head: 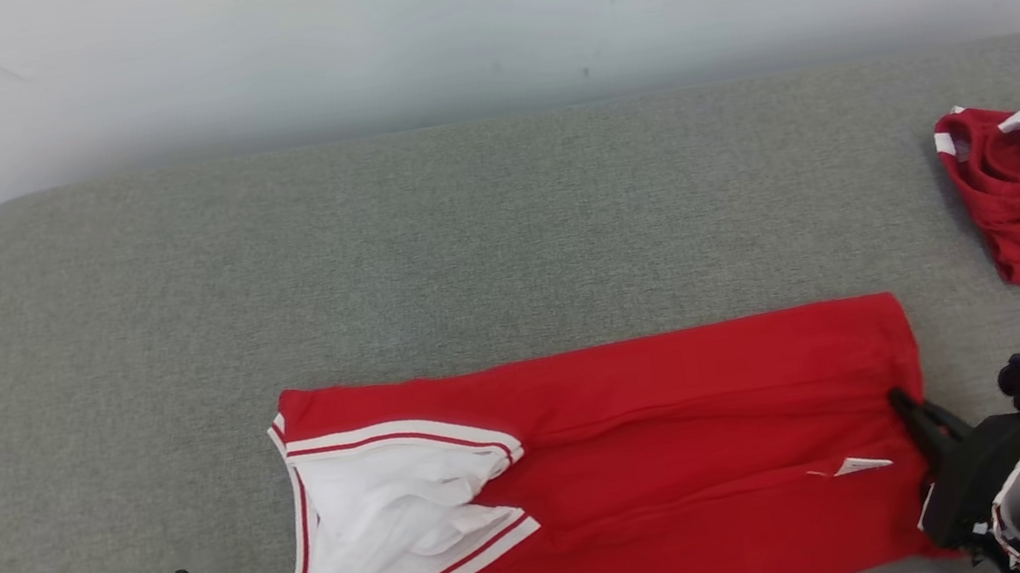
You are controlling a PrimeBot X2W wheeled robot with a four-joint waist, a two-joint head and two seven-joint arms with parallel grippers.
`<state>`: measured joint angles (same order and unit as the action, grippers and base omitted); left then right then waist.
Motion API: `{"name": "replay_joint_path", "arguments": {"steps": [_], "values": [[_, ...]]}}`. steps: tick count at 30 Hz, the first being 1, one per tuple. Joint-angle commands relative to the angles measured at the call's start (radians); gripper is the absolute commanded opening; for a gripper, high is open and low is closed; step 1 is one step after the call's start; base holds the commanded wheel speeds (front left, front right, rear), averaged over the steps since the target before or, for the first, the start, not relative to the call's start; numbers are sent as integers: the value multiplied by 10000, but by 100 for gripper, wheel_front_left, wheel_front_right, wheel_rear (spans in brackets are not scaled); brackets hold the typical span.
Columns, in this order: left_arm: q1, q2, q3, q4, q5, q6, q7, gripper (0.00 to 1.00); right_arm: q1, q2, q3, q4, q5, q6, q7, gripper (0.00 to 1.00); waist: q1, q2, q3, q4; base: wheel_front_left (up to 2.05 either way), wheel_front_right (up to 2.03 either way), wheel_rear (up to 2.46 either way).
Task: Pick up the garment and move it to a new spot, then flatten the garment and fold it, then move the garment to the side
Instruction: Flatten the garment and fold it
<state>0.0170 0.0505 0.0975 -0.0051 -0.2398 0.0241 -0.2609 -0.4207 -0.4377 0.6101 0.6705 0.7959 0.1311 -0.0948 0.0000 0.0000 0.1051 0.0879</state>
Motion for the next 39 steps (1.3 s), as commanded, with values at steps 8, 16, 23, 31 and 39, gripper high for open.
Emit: {"name": "replay_joint_path", "arguments": {"steps": [8, 16, 23, 31, 39], "values": [[78, 7, -67, 42, -68, 48, -40, 100, -193, -711, -214, 71, -5, -7, -422, 0, 0, 0, -75, -266, 0, 0, 0], [187, 5, -63, 151, -103, 18, -40, 100, 20, -902, 146, -1309, 981, -5, -74, 0, 0, 0, -252, -413, 0, 0, 0], [236, 5, -71, 223, -58, -33, -40, 100, 239, -1144, 690, -3528, 2130, -5, 406, 0, 0, 0, -447, -450, 0, 0, 0], [220, 5, -255, 275, -88, -53, -40, 100, 251, -1065, 1147, -5291, 3073, -4, 935, 0, 0, 0, -640, -259, 0, 0, 0], [225, 7, -433, 177, -122, 45, -40, 100, -146, -546, 1678, -6026, 3443, -2, 1281, 0, 0, 0, -649, 101, 0, 0, 0]]}}
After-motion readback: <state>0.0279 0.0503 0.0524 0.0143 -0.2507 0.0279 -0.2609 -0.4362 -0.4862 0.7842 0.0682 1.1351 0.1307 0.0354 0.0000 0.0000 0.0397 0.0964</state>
